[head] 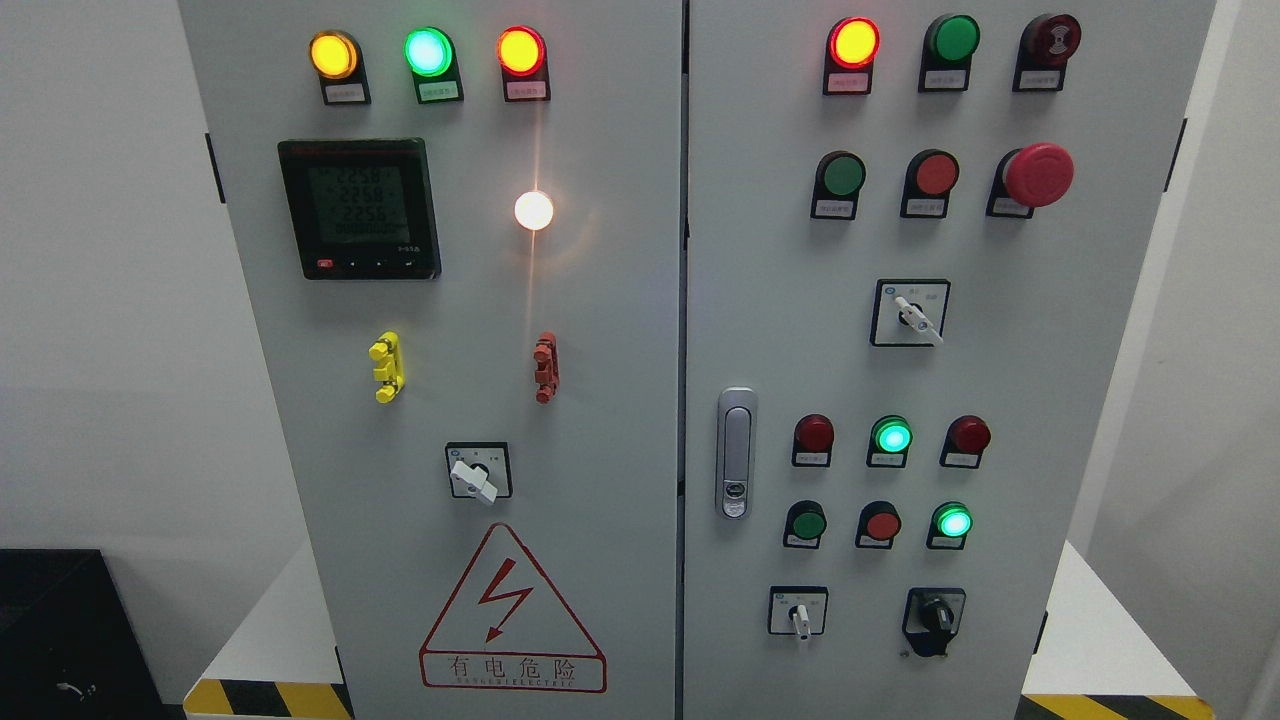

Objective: Flip black knob to close circuit

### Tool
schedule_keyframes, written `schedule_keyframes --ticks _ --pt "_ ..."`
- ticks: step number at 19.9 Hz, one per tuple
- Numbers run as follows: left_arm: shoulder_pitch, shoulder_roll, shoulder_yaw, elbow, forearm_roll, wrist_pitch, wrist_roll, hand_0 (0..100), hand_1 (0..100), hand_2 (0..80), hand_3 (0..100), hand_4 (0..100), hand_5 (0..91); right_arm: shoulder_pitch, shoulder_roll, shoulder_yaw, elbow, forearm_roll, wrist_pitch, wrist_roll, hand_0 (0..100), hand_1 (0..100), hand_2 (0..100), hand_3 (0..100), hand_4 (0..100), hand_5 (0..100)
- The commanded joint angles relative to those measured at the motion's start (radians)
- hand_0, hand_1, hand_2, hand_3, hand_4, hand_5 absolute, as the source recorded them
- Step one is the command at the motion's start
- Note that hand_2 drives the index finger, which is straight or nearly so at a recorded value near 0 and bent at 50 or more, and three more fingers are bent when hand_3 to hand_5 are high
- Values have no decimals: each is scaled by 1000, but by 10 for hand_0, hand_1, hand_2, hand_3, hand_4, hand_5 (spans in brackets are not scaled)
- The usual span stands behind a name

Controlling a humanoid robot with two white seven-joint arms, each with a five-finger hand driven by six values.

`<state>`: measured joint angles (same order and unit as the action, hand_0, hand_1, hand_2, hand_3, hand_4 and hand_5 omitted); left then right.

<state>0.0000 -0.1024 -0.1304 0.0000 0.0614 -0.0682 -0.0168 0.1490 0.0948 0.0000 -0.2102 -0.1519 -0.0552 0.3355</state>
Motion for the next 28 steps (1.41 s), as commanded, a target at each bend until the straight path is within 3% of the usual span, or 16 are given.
schedule_keyframes --ticks 1,13,19,22,28 --pt "21 0 0 -23 0 -1 0 120 556 0 0 0 0 0 2 5 6 0 0 8 0 47 0 0 0 0" --pt "21 0 0 -23 0 -1 0 120 556 0 0 0 0 4 10 -1 -23 0 -12 31 0 51 0 0 0 0" --pt "21 0 0 -23 0 -1 0 120 556 0 0 0 0 63 3 -9 -251 66 11 13 0 60 0 0 0 0" --pt "21 0 0 -23 0 -1 0 120 556 0 0 0 0 92 6 -60 -389 132 50 16 0 59 0 0 0 0" --pt "21 0 0 -23 0 -1 0 120 556 0 0 0 0 119 10 -106 -613 259 51 13 0 58 0 0 0 0"
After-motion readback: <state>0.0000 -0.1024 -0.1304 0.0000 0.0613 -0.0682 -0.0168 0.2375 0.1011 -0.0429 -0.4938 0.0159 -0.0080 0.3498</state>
